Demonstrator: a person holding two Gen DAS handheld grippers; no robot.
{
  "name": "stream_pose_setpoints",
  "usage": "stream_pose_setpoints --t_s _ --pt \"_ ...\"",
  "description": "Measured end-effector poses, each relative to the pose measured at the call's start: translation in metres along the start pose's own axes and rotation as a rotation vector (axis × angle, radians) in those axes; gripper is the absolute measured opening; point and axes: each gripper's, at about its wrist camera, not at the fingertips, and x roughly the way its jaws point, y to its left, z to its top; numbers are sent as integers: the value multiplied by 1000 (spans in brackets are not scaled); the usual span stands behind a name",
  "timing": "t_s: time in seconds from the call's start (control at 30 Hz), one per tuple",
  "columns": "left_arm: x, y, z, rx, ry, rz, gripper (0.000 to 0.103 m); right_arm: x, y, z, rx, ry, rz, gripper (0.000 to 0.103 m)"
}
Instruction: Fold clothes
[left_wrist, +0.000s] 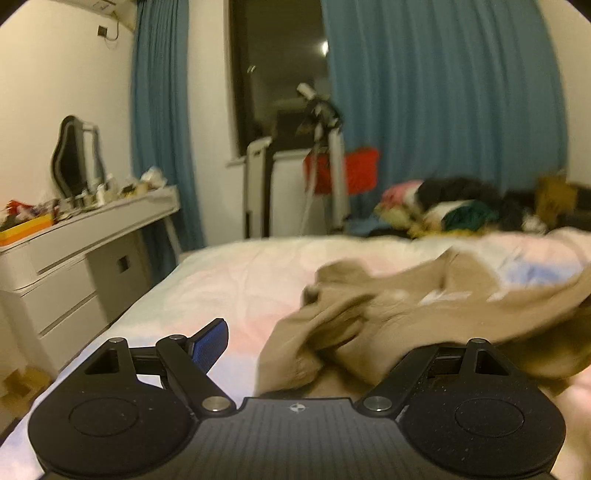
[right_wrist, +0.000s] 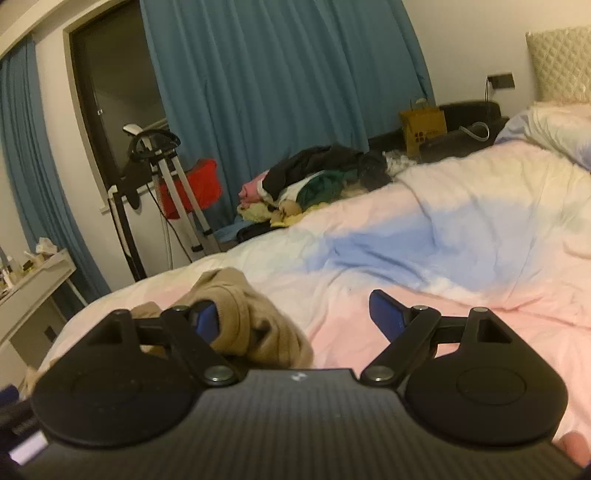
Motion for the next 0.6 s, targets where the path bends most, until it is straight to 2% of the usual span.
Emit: stream_pose_setpoints --t_s 0.1,0.27,0.37,0.47,0.6 --pt "6 10 -1 -71 7 57 84 2 2 0 -37 0 -7 84" --pt "-12 36 4 -215 -52 55 86 36 11 -25 -172 189 -67 84" --pt "-31 38 7 -204 -97 54 87 49 9 -39 -168 300 -68 84" --pt "-44 35 11 -191 -131 59 87 50 8 -43 -171 357 -49 84" --pt "-52 40 16 -231 -150 53 87 48 9 -49 -216 425 -8 84"
